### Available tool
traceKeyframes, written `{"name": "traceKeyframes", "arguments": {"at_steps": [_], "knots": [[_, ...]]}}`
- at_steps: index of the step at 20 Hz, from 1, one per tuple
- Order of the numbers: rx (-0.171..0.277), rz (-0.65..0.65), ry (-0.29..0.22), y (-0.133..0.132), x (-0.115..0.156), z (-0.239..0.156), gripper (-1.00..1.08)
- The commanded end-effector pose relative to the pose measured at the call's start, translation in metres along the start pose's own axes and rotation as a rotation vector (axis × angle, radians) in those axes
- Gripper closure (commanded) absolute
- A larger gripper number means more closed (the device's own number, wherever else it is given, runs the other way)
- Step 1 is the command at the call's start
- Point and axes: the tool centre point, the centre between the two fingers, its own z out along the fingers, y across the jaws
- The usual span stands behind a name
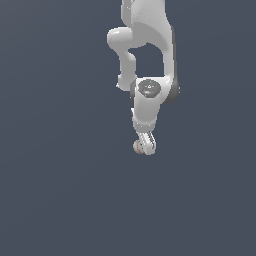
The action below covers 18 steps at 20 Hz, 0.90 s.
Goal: Pick up the object and move it to a goal position.
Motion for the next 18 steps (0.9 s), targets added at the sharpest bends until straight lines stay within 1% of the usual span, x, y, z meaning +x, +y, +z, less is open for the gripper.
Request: {"name": "traceKeyframes", "arguments": {"at_steps": [1,8,13,14,18], "knots": [[-0.001,0.001,0.0,0.001,0.0,0.006,-0.92],[-0.001,0.004,0.0,0.002,0.0,0.04,-0.92],[-0.001,0.004,0.0,0.001,0.0,0.047,-0.92],[-0.001,0.004,0.0,0.001,0.0,0.047,1.08],[-0.001,0.004,0.0,0.001,0.0,0.047,1.08]]}}
